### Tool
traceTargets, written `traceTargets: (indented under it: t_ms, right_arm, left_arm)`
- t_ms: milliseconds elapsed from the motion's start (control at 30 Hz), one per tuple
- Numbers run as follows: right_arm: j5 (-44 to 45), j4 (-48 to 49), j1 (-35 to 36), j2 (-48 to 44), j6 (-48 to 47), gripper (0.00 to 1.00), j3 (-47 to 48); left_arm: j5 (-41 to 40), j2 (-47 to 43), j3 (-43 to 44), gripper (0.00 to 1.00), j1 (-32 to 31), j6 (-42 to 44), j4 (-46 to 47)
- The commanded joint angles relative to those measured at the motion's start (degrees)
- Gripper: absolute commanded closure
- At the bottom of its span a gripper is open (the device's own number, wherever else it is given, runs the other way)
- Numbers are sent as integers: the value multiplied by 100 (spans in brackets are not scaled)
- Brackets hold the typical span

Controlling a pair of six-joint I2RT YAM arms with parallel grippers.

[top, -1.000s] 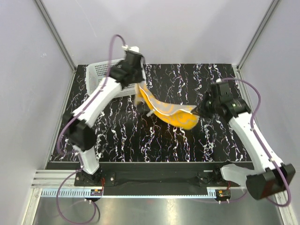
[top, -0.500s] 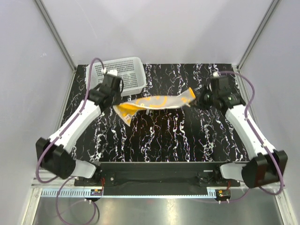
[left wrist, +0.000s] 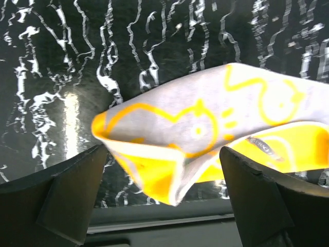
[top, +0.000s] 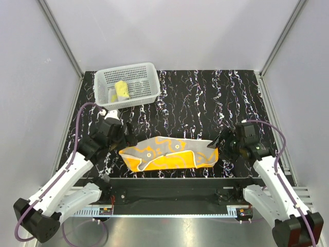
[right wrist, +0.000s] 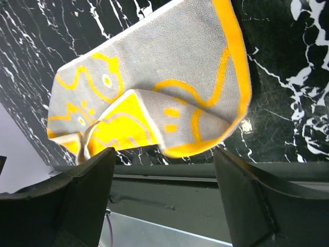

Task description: Roll the towels

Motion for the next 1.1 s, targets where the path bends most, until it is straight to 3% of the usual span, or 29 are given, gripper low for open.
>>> traceTargets:
  t_ms: [0,100,200,467,733,833,1000,1067]
  right_arm:
    - [343,-301,-8,-332,151,15,365]
    - [422,-241,-8,-315,72,15,532]
    - [335,22,-8,-25,2,16,612]
    - [203,656,1,819,-305,19,814]
    - [141,849,-8,977,-411,20,612]
    - [159,858,-8,977,-446,20,551]
    - [168,885,-8,1039,-499,20,498]
    - [176,850,-8,1048,-525,20,498]
  left_arm:
    - [44,-85,464,1,-50,-242,-132]
    - [-519,-7,377,1,63,-268,-291]
    - [-195,318,-52,1,483,-251,147]
    - [1395,1267,-1099,1,2311,-242,1712]
    - [2722,2059,-1618,3,2595,-540,2942]
    - [2881,2147,-1741,7,2595,-646,3180]
    - [3320,2305,-1917,35,2604,-752,3584]
    - [3523,2270,-1935,37,2604,-813,3690]
